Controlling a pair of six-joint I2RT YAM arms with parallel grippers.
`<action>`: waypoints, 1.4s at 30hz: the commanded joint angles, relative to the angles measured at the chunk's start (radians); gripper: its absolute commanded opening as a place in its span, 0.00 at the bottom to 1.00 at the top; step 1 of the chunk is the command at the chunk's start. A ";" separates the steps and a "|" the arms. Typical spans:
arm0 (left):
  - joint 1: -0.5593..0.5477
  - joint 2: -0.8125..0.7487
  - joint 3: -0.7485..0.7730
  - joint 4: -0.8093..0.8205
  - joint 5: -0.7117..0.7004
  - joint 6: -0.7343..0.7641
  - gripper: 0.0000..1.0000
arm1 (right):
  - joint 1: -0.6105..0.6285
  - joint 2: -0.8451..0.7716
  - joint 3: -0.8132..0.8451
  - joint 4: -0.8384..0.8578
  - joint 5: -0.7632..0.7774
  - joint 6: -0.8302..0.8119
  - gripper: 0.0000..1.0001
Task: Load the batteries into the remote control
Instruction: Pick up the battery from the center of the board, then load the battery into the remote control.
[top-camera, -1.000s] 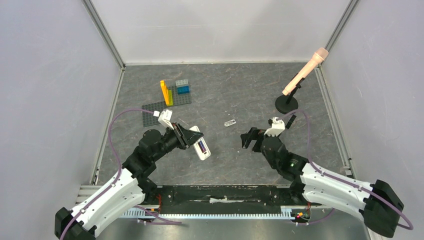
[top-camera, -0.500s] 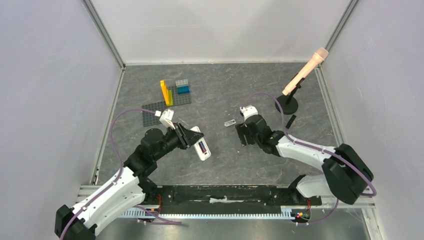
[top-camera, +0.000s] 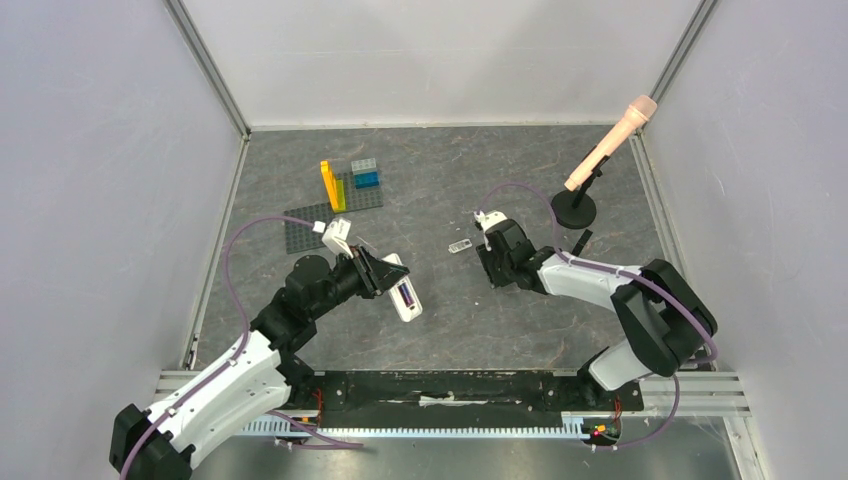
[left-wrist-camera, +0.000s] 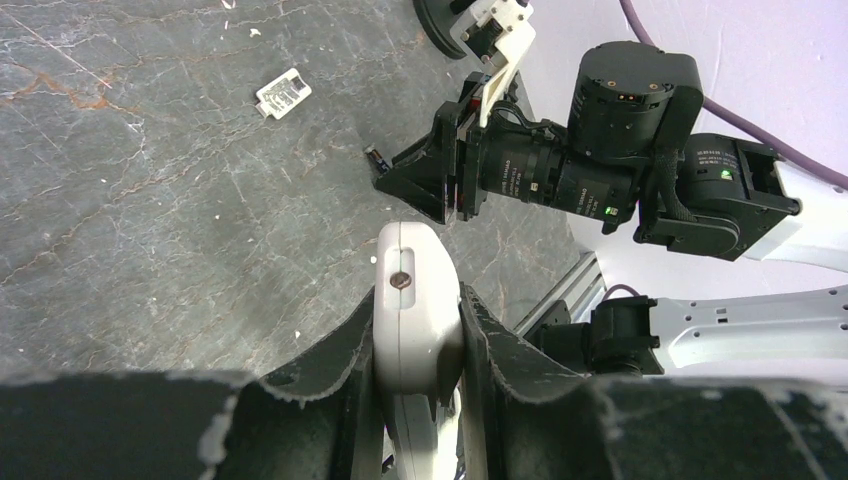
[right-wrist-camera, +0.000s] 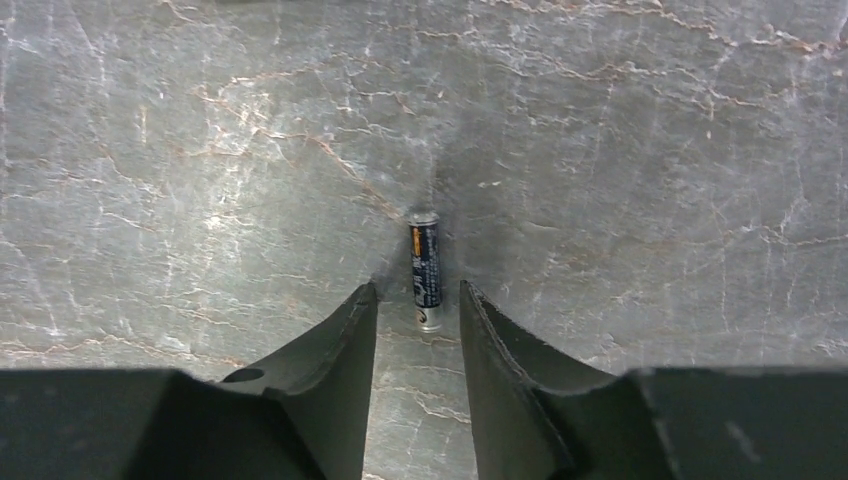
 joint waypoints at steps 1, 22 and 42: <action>0.007 0.010 0.026 0.059 0.019 0.012 0.02 | -0.012 0.037 0.035 -0.005 -0.017 -0.016 0.33; 0.008 -0.010 0.009 0.080 0.020 0.001 0.02 | -0.001 -0.412 -0.154 0.374 -0.817 -0.077 0.00; 0.007 0.128 -0.134 0.751 0.348 -0.119 0.02 | 0.202 -0.657 -0.174 0.411 -0.991 -0.098 0.00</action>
